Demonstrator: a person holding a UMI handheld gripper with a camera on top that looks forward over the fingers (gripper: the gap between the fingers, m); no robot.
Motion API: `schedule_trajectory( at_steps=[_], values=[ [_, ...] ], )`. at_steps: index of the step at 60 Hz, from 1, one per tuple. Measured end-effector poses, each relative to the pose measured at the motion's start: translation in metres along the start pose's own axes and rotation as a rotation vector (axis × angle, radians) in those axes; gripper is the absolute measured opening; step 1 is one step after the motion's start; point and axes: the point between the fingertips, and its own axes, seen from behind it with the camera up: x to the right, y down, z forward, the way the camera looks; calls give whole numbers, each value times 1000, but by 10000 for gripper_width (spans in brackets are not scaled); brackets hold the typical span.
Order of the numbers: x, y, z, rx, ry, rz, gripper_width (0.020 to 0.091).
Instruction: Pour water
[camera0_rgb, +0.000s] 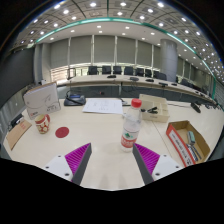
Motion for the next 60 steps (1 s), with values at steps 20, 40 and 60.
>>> schedule_trajectory(
  at_steps=[20,40,60],
  values=[
    [73,-7,139,78,-4,20,832],
    [66,-15,177,129,-14,8,474],
    [54,-44,170,131,81,-99,379]
  ],
)
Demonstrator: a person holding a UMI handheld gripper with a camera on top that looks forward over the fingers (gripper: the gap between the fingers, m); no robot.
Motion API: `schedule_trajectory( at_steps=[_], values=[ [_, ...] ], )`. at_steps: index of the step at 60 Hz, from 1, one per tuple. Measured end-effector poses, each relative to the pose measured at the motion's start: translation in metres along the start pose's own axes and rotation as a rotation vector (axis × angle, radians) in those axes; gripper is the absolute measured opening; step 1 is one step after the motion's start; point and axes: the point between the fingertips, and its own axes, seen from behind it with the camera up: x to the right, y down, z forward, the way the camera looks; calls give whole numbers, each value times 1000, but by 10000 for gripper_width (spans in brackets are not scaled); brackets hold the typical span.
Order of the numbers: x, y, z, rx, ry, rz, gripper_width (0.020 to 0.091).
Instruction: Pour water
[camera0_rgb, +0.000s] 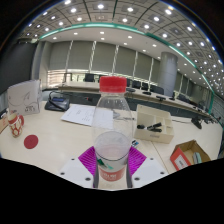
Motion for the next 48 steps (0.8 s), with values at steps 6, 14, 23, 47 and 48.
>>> schedule_trajectory(
  at_steps=[6,14,23,47,48],
  values=[
    [-15,-32,-3,17,41,-72,379],
    [-50,-88,-13,59,109,-235,378],
    [-112,-155,-31,101,222,-559,378],
    [-302,-197,-12,194,378,-1559,375],
    [-305,-196,-10,197,385,-1593,376]
  ],
)
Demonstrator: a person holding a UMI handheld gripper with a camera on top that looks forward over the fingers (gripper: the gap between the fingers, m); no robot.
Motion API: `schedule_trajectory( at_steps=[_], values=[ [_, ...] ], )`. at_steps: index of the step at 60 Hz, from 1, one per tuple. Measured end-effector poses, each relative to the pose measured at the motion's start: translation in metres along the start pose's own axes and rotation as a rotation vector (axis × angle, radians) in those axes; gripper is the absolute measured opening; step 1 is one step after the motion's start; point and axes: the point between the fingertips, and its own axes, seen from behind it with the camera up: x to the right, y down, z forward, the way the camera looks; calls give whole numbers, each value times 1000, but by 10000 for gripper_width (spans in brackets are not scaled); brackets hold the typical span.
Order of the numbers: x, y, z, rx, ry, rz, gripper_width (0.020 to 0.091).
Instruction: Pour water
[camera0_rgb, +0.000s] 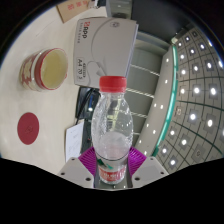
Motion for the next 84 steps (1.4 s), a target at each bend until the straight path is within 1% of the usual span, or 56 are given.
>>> schedule_trajectory(
  at_steps=[8,12,21,27,33,40,45,50,54,58,64,72,80,82,84],
  values=[
    [-9,-25,2,36,37,-212,377],
    [-15,-33,4,49,34,-262,377],
    [-19,-33,4,48,14,-261,377],
    [-18,-28,4,47,-15,-150,378],
    [-12,-21,-3,51,-77,96,377],
    [2,-13,-17,52,-161,481,377],
    [0,-17,-26,54,-249,787,378],
    [-5,-21,-33,84,-363,1066,377],
    [-22,-35,-36,102,-455,1267,378],
    [-40,-39,-36,125,-540,1419,377],
    [-74,-50,-32,142,-623,1536,378],
    [-125,-57,-26,120,-704,1611,379],
    [-158,-55,-26,114,-742,1642,382],
    [-154,-56,-26,150,-713,1659,384],
    [-156,-56,-27,151,-716,1656,396]
  ],
)
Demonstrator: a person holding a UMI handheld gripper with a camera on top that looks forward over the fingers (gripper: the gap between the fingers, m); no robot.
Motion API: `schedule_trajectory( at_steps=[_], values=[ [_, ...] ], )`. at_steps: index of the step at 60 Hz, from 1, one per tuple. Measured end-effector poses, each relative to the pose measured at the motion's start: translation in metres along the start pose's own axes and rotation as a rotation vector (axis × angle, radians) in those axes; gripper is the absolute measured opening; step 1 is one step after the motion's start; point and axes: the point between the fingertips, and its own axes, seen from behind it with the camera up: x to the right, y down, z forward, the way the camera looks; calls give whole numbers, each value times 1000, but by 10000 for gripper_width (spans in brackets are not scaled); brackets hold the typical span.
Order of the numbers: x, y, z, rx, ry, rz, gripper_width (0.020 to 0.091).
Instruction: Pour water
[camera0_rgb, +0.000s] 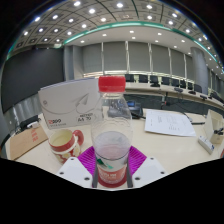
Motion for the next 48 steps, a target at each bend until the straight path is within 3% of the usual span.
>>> schedule_trajectory(
  at_steps=[6,9,14,16,29,48],
  values=[
    [1,-3,-3,37,-2,-11,507],
    [2,1,-3,16,7,-5,571],
    [2,15,-9,-48,31,36,874],
    [3,22,-12,-81,43,38,843],
    [9,14,-101,-154,211,-27,861],
    [-76,-9,-275,-214,369,6,856]
  ],
)
